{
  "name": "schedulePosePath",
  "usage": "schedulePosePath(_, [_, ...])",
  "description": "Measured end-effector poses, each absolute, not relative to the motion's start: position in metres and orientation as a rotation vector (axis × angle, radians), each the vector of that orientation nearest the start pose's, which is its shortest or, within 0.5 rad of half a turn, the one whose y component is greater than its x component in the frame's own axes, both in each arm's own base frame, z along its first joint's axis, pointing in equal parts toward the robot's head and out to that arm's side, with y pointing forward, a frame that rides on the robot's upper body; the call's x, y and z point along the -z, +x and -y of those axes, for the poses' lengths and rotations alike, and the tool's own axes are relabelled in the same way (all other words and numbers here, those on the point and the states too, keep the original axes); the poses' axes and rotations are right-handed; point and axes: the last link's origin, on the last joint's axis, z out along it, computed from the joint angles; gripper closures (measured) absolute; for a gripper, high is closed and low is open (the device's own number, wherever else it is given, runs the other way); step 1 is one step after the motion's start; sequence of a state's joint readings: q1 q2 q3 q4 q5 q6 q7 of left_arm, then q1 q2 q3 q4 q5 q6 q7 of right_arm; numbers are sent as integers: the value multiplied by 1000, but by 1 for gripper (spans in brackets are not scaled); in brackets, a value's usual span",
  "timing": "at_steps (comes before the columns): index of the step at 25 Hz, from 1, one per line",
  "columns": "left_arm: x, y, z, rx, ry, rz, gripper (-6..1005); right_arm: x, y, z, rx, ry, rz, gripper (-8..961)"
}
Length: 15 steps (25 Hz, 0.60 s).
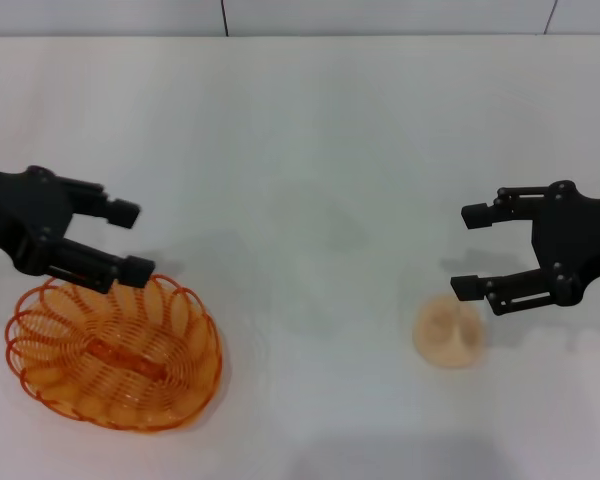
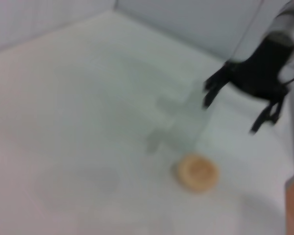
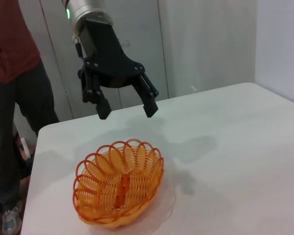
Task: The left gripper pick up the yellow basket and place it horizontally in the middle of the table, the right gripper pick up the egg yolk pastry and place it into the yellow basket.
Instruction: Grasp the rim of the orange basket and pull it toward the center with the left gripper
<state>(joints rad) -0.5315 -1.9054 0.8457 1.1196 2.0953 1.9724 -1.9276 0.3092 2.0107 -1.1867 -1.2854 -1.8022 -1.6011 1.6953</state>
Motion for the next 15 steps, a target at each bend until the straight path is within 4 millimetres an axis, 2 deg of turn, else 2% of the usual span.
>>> schedulePosePath(4, [-111, -232, -324, 44, -2965, 884, 113, -38, 203, -305, -457, -2912, -305, 126])
schedulePosePath(7, [-121, -237, -327, -86, -2864, 1030, 113, -36, 202, -305, -464, -2910, -304, 126])
schedulePosePath(15, [-123, -251, -320, -284, -2772, 1218, 113, -35, 200, -305, -475, -2912, -299, 126])
